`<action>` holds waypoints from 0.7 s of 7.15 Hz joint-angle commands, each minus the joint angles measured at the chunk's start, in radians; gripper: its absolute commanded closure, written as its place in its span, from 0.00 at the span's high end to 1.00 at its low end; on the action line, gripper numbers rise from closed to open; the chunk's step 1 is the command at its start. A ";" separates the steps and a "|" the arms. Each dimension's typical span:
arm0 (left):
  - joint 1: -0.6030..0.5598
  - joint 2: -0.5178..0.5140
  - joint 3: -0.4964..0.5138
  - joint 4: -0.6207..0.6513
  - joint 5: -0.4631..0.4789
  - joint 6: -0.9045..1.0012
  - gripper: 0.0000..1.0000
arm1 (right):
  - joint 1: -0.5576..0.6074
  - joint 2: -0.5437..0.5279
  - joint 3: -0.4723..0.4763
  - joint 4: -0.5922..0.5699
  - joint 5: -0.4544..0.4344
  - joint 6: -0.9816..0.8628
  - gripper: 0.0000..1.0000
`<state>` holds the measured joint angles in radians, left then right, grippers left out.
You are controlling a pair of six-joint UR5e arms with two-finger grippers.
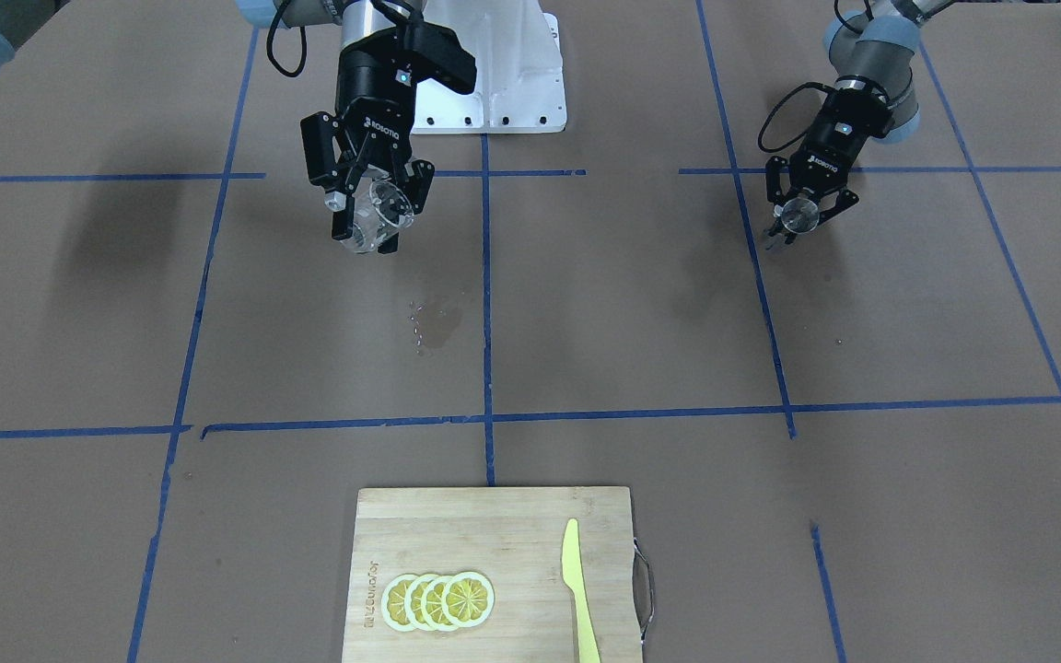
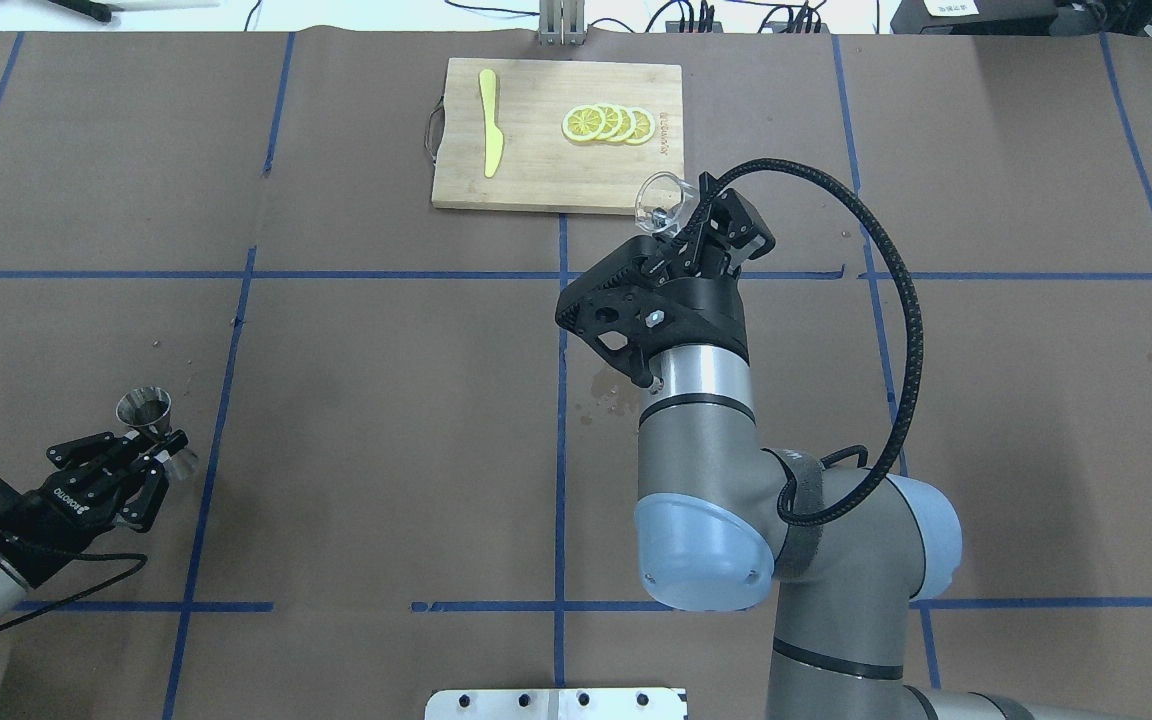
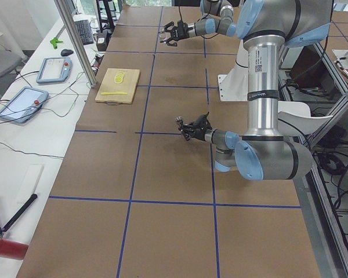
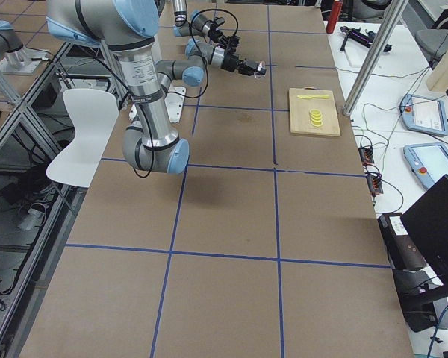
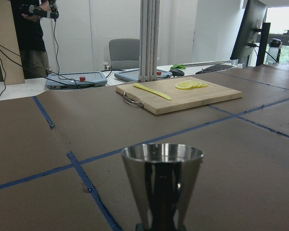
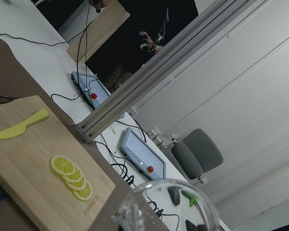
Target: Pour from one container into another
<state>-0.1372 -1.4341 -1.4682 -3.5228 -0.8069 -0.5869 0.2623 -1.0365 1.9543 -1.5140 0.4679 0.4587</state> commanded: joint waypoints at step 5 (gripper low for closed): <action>-0.054 -0.017 0.006 0.007 0.049 -0.053 0.00 | 0.000 0.000 0.000 0.000 0.000 0.000 0.00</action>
<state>-0.1845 -1.4451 -1.4625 -3.5154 -0.7887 -0.6424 0.2623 -1.0370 1.9543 -1.5140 0.4679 0.4586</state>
